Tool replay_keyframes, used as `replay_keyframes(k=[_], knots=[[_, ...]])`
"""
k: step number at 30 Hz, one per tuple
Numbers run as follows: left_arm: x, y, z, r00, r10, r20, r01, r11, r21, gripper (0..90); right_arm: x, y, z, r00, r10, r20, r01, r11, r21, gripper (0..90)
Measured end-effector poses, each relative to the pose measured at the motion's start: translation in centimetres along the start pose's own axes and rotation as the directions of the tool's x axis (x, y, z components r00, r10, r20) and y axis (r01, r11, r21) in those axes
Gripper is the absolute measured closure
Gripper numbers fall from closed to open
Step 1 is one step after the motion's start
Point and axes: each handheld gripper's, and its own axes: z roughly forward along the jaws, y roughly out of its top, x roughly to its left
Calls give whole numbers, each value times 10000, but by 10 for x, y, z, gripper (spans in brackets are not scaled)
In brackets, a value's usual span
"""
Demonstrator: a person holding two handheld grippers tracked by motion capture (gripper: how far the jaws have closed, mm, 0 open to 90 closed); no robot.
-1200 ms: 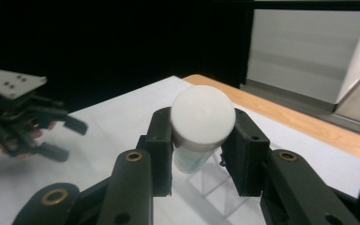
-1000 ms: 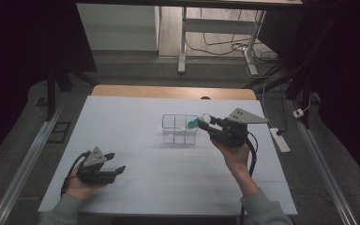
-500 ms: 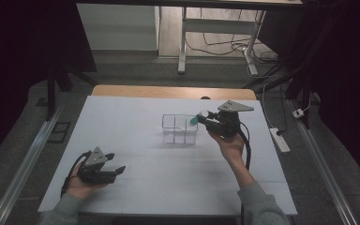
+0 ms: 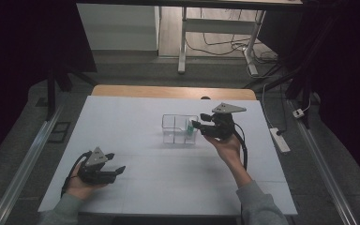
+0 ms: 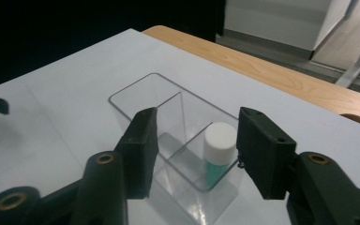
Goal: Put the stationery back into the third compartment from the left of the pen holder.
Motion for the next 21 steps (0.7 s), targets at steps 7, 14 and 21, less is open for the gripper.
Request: replay_keyframes(k=[7, 14, 21], knots=[[1, 0, 1, 10000, -30, 67, 30, 10000, -17, 314, 2, -15, -13, 9996, -251, -144, 254, 9995, 173, 414], [1, 1, 2, 9999, -11, 144, 11, 10000, -10, 314, -3, -41, -36, 9999, -104, -126, 109, 9991, 409, 410], [2, 1, 3, 9998, -67, 210, 67, 10000, -7, 313, -11, -79, -61, 9999, 46, 161, -59, 9967, 808, 404]])
